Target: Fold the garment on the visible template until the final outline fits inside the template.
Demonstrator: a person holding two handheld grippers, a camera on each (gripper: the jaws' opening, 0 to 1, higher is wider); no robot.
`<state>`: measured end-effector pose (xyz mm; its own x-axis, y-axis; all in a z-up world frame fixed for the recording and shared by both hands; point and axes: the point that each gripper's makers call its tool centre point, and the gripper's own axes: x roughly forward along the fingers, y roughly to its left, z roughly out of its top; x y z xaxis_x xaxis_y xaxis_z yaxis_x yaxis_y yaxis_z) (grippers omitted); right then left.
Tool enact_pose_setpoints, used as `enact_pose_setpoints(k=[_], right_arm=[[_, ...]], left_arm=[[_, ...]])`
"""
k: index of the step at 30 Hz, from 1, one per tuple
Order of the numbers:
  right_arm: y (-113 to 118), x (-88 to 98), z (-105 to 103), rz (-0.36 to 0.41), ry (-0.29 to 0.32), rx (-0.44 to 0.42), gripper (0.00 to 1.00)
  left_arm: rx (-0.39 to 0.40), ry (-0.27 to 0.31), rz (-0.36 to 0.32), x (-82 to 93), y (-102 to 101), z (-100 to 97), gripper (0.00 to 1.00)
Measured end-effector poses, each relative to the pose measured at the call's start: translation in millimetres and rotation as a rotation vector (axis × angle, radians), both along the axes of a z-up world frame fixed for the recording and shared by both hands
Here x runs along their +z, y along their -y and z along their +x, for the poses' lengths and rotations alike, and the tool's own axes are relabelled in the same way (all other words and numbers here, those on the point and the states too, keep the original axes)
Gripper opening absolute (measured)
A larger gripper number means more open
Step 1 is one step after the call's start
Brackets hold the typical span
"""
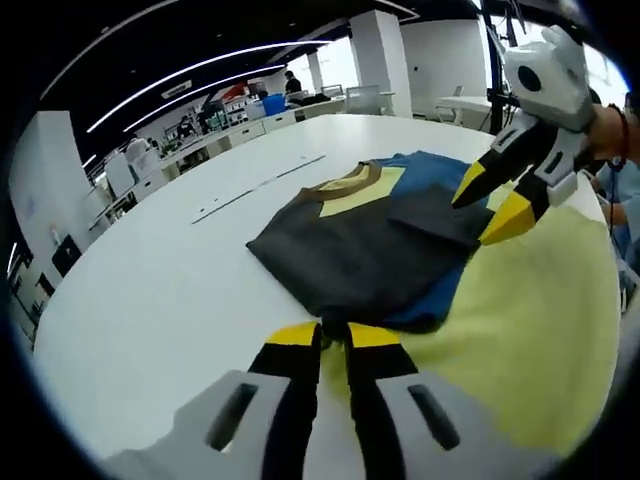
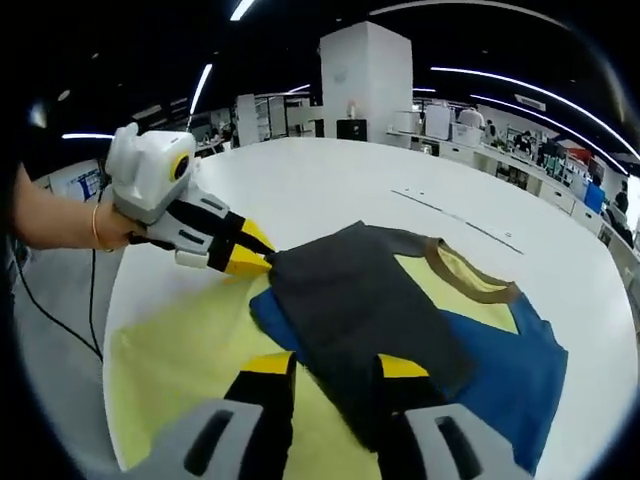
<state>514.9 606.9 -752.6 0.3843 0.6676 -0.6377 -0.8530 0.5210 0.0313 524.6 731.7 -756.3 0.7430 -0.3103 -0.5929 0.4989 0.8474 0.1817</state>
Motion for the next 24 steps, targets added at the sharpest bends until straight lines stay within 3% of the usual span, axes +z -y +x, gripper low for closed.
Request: enact_pose_setpoints(k=[6,11,16,24], right_arm=[[-4.3,-8.9,0.7,-0.039,0.011,0.013,0.19],[-4.5,-14.5,1.8,-0.110,0.055,0.049,0.14],[-3.6,-13.5,1.7,-0.099,0.044,0.039,0.00],[13.2,0.3,9.0,-0.049,0.043,-0.073,0.00]], left_arm=[[0.029,-0.013,-0.012,-3.8,-7.1,-4.6,0.02],[0.044,-0.024,-0.022,-6.4,-10.2,-8.2,0.00],[0.058,-0.031,-0.031,-8.1,-11.7,-10.7,0.00],[0.074,-0.039,-0.039,-9.6,-12.5,-11.9,0.00]])
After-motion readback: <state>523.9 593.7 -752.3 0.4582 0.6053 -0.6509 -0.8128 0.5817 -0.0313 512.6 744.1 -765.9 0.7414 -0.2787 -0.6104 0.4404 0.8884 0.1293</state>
